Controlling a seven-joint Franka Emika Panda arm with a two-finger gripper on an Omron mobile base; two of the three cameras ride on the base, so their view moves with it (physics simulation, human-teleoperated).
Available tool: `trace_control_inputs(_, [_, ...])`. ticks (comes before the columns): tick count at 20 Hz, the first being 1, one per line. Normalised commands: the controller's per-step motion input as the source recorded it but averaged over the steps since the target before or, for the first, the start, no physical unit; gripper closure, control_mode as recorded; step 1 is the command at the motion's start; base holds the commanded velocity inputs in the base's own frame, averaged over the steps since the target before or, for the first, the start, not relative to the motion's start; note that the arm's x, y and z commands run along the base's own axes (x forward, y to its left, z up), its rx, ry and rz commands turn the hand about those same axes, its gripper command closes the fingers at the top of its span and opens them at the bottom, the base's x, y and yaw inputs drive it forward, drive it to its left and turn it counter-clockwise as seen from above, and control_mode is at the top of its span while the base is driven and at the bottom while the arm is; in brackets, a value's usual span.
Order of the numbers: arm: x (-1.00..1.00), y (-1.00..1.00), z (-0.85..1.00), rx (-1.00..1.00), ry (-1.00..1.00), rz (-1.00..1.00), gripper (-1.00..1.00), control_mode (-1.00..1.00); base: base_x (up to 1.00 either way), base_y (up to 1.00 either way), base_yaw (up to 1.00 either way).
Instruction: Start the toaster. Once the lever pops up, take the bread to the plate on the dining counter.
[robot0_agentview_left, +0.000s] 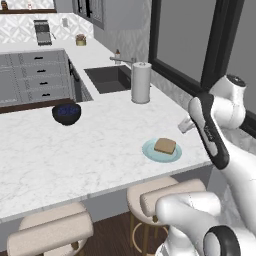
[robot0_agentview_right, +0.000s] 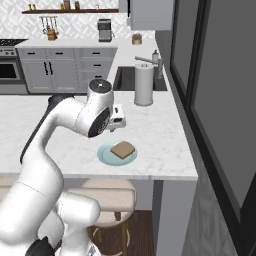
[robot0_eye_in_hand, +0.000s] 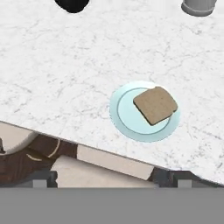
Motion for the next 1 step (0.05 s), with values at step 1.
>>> trace_control_inputs(1, [-0.66,0.31,0.14,0.06,-0.13,0.03,-1.00,-1.00,0.00,0.00,0.00])
